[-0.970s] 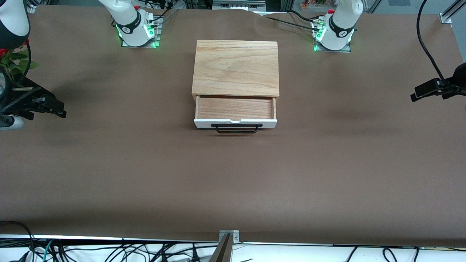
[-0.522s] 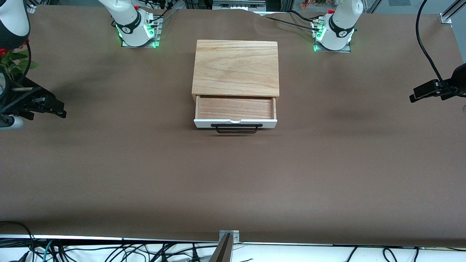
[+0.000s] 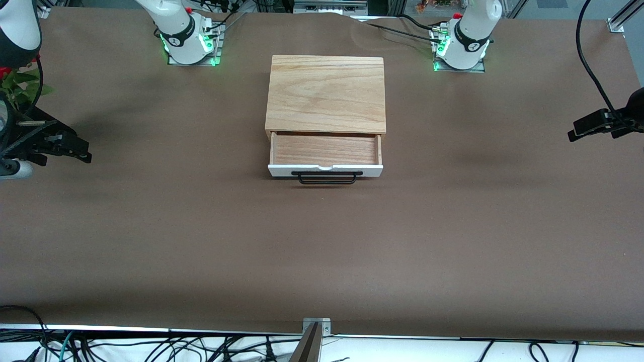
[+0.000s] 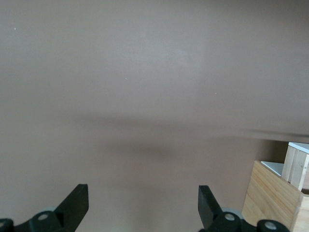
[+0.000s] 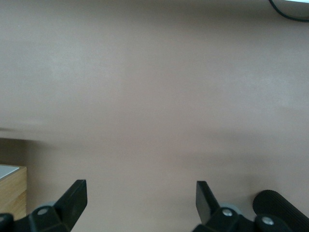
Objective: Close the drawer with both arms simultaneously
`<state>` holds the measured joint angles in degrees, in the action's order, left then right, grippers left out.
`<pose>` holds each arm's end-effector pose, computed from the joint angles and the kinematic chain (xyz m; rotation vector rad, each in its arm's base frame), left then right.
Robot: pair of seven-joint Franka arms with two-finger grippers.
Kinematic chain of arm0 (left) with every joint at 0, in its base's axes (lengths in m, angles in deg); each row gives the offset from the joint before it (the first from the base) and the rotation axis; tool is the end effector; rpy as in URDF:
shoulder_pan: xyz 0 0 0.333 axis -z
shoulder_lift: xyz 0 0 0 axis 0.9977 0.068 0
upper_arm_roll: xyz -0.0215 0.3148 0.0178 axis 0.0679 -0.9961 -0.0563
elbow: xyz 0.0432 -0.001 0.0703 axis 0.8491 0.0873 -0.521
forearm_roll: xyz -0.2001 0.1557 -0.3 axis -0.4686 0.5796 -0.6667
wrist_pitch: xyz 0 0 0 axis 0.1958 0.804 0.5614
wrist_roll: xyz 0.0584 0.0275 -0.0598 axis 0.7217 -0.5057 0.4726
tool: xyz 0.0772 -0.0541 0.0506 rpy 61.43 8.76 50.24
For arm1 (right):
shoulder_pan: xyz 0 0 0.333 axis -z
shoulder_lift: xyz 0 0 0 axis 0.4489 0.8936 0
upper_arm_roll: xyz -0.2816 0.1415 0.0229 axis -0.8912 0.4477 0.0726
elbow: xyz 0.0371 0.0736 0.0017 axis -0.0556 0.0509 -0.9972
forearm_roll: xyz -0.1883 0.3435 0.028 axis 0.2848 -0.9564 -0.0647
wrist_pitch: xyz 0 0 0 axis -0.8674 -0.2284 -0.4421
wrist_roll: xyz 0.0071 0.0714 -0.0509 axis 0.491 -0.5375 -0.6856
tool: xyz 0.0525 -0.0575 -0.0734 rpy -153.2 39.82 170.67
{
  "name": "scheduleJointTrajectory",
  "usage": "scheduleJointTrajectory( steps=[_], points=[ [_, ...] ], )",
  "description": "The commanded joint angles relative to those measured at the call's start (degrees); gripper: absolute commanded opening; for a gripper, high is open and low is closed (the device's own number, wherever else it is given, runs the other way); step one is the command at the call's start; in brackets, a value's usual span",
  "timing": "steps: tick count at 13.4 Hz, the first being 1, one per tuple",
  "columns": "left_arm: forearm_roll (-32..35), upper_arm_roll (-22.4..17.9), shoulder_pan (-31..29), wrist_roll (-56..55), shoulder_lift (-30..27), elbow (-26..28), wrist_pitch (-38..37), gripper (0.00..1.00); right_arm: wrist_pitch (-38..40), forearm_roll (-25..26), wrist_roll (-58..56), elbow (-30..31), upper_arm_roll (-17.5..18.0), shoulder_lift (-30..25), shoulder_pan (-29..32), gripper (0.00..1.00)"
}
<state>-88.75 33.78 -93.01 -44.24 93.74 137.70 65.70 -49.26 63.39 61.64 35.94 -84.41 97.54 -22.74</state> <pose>0.5803 0.0440 0.6083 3.0908 0.2229 -0.1343 0.6231 -0.0027 0.5738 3.1209 0.1279 0.0191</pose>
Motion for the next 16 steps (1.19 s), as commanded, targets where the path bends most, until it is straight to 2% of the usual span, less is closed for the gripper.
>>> scheduleJointTrajectory(
  steps=[1, 3, 5, 9, 13, 16],
  points=[
    [-1.0, 0.2, 0.1, -3.3, 0.9, -1.8, -0.6, 1.00, 0.7, -0.5, -0.1, 0.2, 0.2, -0.5, 0.1, 1.00],
    [-2.8, 0.2, 0.1, -4.3, 4.3, -1.7, -0.6, 1.00, 0.7, -0.6, 0.0, 0.2, 0.2, -0.5, 0.1, 1.00],
    [-7.4, 0.1, 0.0, -6.2, 5.8, -1.5, -0.7, 1.00, 0.7, -0.6, 0.3, 0.2, 0.2, -0.5, 0.2, 1.00],
    [-12.2, 0.7, 1.0, -6.6, 9.3, -1.6, -0.6, 1.00, 0.7, -0.8, 0.6, 0.3, 0.2, -0.4, 0.1, 1.00],
    [-18.6, 0.7, 4.2, -13.2, 13.2, -1.7, 1.5, 1.00, 0.6, -1.4, 0.7, 0.7, 0.3, 0.5, -0.7, 1.00],
    [-22.7, 0.7, 6.1, -15.5, 15.3, -1.7, 4.1, 1.00, -0.1, -5.8, 0.6, 0.6, 0.3, 3.9, -3.0, 1.00]
  ],
)
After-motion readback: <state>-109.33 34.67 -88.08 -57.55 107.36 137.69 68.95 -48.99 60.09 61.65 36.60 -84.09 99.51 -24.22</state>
